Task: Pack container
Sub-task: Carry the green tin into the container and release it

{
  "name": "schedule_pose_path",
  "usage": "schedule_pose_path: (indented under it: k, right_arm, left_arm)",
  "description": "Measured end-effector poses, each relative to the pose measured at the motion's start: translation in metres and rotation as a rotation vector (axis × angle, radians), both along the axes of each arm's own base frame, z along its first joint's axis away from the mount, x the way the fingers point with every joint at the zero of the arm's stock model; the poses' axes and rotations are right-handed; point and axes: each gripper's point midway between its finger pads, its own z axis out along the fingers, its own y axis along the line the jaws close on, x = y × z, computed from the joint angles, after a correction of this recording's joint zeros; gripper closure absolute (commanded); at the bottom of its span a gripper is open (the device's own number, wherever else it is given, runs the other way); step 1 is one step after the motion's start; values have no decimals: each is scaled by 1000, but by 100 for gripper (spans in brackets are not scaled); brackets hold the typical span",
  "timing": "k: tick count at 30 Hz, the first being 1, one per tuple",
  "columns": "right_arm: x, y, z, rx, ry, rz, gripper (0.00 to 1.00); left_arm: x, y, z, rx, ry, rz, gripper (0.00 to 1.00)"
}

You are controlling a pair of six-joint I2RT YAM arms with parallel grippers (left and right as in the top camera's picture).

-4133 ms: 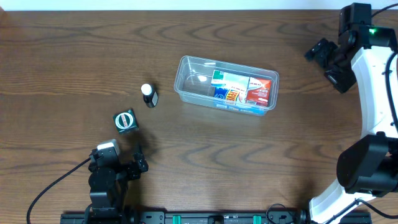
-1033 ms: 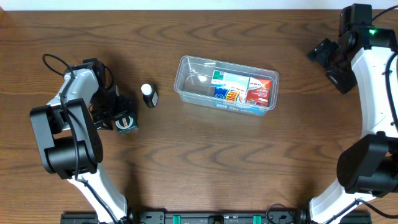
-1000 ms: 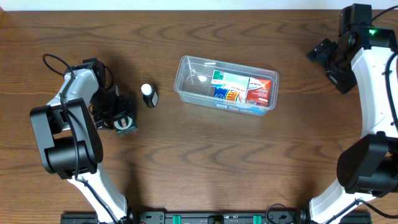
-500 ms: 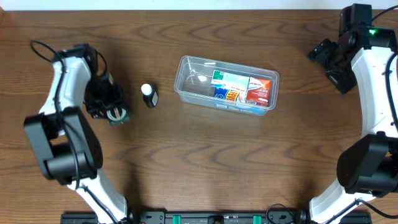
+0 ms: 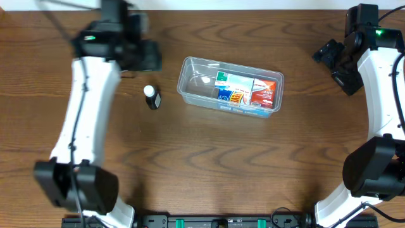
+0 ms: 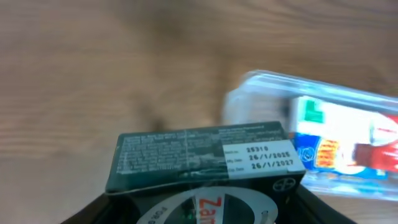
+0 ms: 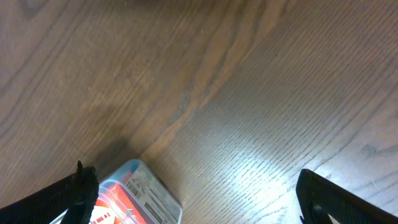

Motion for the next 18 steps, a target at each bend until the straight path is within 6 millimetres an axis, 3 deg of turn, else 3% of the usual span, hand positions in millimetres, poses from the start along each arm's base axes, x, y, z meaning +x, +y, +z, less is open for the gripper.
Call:
schedule_pose_path:
  k: [3, 8, 13, 18]
  right_arm:
    - [0, 0, 0, 0, 0, 0, 1]
    - [0, 0, 0, 0, 0, 0, 1]
    - [0, 0, 0, 0, 0, 0, 1]
    - [0, 0, 0, 0, 0, 0, 1]
  left_arm:
    - [10, -43, -16, -1, -19, -97, 35]
    - [13, -95, -35, 10, -45, -232, 34]
    - [14, -130, -38, 4, -92, -310, 34]
    - [-3, -157, -53, 20, -57, -386, 33]
